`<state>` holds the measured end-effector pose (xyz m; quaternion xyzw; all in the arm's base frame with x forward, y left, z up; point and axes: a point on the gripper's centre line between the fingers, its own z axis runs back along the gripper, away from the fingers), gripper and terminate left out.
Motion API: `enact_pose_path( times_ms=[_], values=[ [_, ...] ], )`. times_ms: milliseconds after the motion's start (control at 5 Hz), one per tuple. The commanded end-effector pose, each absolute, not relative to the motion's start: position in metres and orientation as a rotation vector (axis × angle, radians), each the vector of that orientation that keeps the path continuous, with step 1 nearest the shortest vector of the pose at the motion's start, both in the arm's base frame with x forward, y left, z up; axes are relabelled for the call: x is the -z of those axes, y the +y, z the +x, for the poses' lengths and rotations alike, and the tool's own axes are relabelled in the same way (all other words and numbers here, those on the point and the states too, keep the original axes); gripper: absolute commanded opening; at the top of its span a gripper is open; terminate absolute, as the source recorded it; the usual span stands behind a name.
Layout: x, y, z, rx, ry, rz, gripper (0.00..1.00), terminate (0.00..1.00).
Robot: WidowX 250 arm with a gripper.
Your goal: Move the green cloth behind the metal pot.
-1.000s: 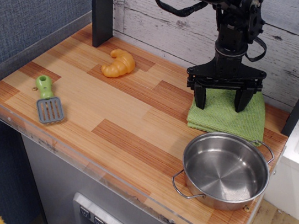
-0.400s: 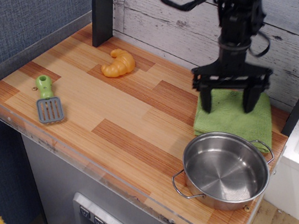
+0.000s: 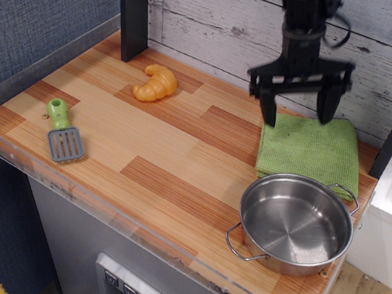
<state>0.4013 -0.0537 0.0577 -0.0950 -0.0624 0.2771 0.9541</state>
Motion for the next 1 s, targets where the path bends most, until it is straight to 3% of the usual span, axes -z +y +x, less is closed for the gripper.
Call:
enact_pose_path(
  times_ms=[0, 200, 600, 800],
  values=[
    [-0.125, -0.050, 0.396, -0.567, -0.254, -0.245, 1.00, 0.00],
    [-0.137, -0.050, 0.386, -0.557, -0.272, -0.258, 1.00, 0.00],
    [-0.137, -0.050, 0.386, -0.557, -0.272, -0.258, 1.00, 0.00],
    [-0.137, -0.050, 0.386, -0.557, -0.272, -0.258, 1.00, 1.00]
  ],
)
